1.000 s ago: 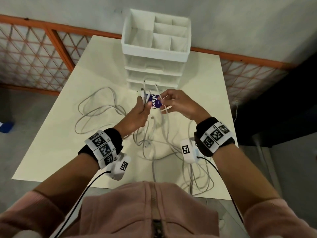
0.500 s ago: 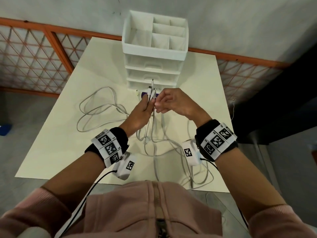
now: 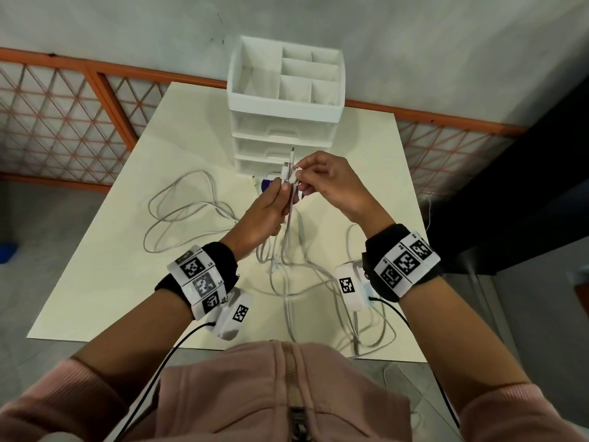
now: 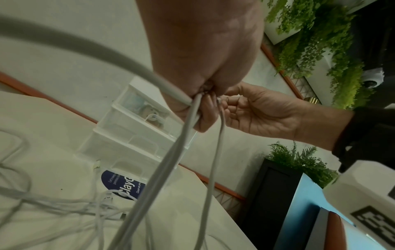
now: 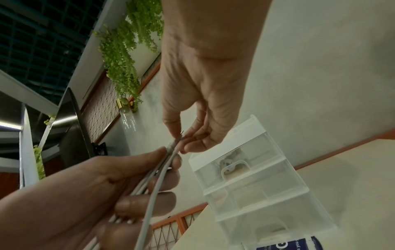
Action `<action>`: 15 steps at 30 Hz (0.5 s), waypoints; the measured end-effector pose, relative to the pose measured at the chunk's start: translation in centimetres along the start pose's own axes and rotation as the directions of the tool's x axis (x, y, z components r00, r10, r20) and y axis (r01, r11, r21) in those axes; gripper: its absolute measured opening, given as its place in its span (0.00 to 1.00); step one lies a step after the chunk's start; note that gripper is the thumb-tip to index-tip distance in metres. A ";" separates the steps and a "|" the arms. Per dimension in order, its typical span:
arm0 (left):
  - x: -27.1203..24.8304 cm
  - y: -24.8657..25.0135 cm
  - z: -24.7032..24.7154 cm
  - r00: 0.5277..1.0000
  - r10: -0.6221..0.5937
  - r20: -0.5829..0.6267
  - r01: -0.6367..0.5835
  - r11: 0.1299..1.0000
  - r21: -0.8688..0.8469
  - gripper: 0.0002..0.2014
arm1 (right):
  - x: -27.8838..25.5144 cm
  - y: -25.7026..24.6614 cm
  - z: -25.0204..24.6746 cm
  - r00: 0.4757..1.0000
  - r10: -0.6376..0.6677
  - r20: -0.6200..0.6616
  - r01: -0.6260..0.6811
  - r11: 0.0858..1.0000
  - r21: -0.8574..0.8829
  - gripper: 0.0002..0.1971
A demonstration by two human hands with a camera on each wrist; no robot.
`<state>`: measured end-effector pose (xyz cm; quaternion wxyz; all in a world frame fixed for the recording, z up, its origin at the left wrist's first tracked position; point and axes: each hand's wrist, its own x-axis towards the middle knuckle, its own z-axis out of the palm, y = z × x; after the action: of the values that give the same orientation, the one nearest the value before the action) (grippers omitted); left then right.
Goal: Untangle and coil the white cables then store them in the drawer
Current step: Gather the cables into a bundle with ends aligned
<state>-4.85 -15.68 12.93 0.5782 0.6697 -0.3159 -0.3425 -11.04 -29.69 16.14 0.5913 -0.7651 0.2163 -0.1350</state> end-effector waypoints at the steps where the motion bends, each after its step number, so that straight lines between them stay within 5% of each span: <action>1: 0.0 0.1 0.0 1.000 -0.010 -0.004 0.010 1.000 -0.028 0.20 | 0.0 -0.1 0.0 1.000 -0.007 -0.016 0.007 1.000 0.007 0.04; 4: 0.1 0.0 -0.3 0.999 -0.034 -0.013 0.033 0.998 -0.055 0.15 | 0.0 -0.4 -0.4 0.998 -0.035 -0.059 0.037 0.999 0.026 0.05; 9: 0.2 -0.1 -0.8 0.997 -0.057 0.060 0.056 0.998 0.023 0.15 | 0.2 -0.5 -0.8 0.990 -0.134 0.037 0.136 0.990 -0.043 0.22; 15: 0.3 0.2 -1.0 1.000 0.005 0.015 -0.006 0.999 0.039 0.15 | 0.5 0.0 -0.5 0.992 -0.116 0.043 0.120 0.987 -0.106 0.14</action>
<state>-3.90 -15.36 13.22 0.5636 0.6775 -0.3286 -0.3396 -10.88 -30.35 16.23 0.5436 -0.8099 0.1668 -0.1440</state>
